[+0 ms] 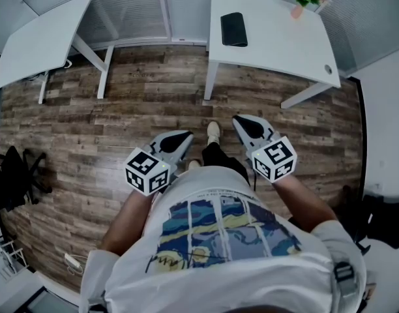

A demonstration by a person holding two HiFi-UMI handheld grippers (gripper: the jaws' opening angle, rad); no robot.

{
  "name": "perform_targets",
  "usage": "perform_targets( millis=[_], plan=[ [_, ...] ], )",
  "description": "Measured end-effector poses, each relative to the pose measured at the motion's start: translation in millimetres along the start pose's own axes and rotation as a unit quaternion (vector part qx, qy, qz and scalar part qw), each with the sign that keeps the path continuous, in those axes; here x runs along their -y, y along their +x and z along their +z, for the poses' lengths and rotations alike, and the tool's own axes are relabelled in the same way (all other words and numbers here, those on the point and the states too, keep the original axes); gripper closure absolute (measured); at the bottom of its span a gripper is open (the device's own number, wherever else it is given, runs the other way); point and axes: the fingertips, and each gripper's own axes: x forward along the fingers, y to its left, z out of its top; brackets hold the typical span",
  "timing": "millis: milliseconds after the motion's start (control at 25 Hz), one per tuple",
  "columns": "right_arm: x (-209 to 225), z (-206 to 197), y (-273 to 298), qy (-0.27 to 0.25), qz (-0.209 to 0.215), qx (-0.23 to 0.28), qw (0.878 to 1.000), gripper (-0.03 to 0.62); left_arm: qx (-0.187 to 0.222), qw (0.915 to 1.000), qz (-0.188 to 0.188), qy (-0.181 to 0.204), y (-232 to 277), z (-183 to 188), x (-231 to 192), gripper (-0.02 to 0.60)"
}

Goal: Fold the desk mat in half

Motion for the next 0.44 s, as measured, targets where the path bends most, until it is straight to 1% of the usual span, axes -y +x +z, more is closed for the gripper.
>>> perform_targets(
  millis=[200, 440],
  plan=[
    [12, 5, 10, -0.003, 0.006, 0.006, 1.000, 0.595, 0.000, 1.0000, 0.006, -0.004, 5, 3, -11, 0.578],
    [29, 21, 32, -0.011, 0.014, 0.013, 1.000, 0.595, 0.010, 0.9994, 0.031, -0.011, 3, 15, -41, 0.578]
  ],
)
